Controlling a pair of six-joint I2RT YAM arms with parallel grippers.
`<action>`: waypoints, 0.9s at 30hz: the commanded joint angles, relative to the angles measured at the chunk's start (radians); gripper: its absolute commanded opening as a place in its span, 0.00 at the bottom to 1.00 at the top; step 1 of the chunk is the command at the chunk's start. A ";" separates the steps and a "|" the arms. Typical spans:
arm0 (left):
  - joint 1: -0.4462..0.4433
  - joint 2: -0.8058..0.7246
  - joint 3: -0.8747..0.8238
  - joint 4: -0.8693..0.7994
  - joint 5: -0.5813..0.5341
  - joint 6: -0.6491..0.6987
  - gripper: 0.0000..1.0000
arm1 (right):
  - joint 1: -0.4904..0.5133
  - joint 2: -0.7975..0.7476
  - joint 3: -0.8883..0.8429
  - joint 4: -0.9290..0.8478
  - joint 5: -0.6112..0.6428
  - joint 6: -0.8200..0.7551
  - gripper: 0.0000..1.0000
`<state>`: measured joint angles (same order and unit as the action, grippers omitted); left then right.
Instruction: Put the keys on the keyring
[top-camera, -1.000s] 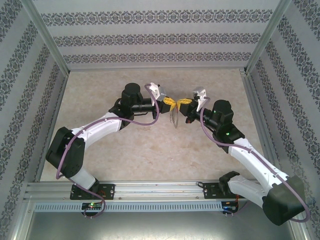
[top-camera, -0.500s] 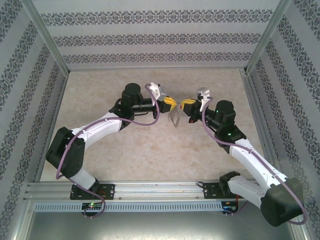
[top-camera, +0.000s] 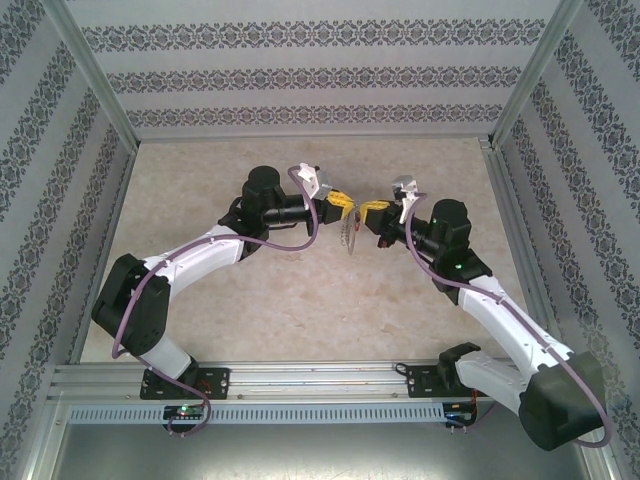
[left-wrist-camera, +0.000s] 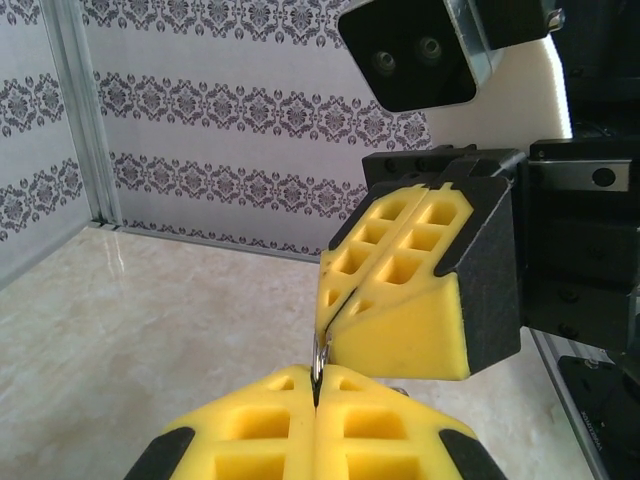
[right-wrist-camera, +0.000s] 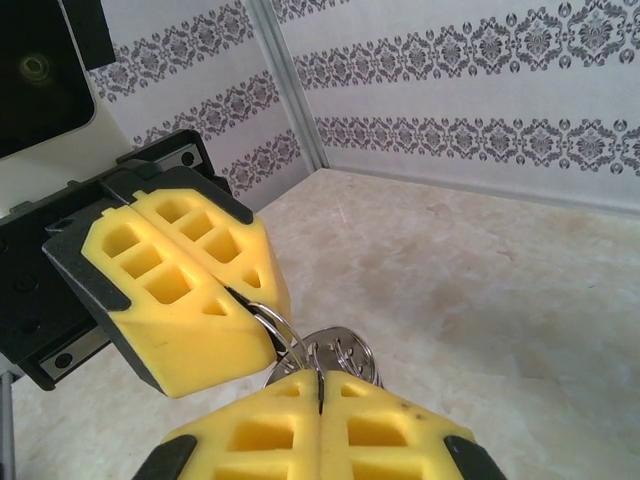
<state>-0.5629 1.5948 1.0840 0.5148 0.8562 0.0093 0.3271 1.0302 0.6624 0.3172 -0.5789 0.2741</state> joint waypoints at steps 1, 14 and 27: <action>-0.014 -0.029 -0.002 0.109 0.015 -0.026 0.00 | -0.021 0.010 -0.013 0.016 -0.033 0.030 0.00; -0.014 -0.005 -0.021 0.174 0.007 -0.060 0.00 | -0.156 -0.053 -0.075 0.074 -0.035 0.183 0.42; 0.018 0.034 -0.055 0.366 0.060 -0.236 0.00 | -0.149 -0.011 -0.039 0.244 -0.183 0.283 0.52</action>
<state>-0.5587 1.6199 1.0359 0.7422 0.8791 -0.1471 0.1726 1.0031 0.5934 0.4664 -0.7021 0.5224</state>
